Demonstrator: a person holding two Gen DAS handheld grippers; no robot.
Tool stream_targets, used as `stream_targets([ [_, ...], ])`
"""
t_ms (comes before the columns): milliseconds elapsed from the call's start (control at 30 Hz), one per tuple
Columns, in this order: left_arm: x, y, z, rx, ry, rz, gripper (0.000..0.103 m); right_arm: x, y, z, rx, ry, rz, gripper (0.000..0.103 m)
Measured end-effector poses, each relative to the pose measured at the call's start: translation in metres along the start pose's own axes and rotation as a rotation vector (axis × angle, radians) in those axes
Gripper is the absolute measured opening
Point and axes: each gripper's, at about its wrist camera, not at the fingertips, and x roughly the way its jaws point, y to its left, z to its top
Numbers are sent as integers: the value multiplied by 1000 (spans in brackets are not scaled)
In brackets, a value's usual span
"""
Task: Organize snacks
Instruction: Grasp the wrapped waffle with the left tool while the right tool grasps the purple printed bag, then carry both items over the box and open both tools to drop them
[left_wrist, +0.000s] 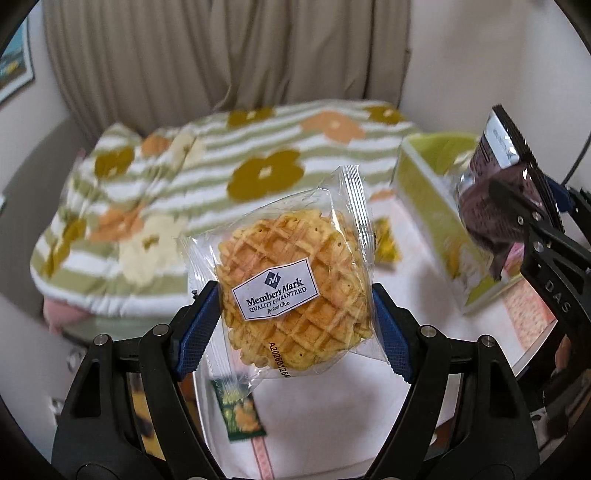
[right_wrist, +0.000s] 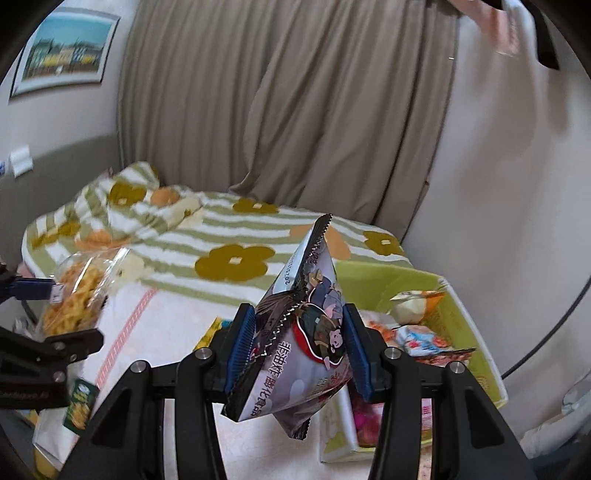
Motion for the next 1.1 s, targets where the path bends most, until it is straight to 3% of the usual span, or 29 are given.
stream_targets([
  [300, -10, -71, 65, 72, -103, -57, 76, -14, -81, 22, 76, -38, -35, 44],
  [567, 19, -163, 120, 45, -131, -83, 77, 7, -170, 26, 72, -41, -7, 44],
  [767, 65, -216, 151, -26, -55, -126, 77, 33, -223, 21, 61, 10, 31, 44],
  [933, 105, -245, 169, -24, 28, -112, 77, 65, -247, 16, 58, 65, 69, 44],
  [1100, 130, -249, 179, -87, 74, -117, 101, 89, -257, 9, 85, 112, 96, 44],
])
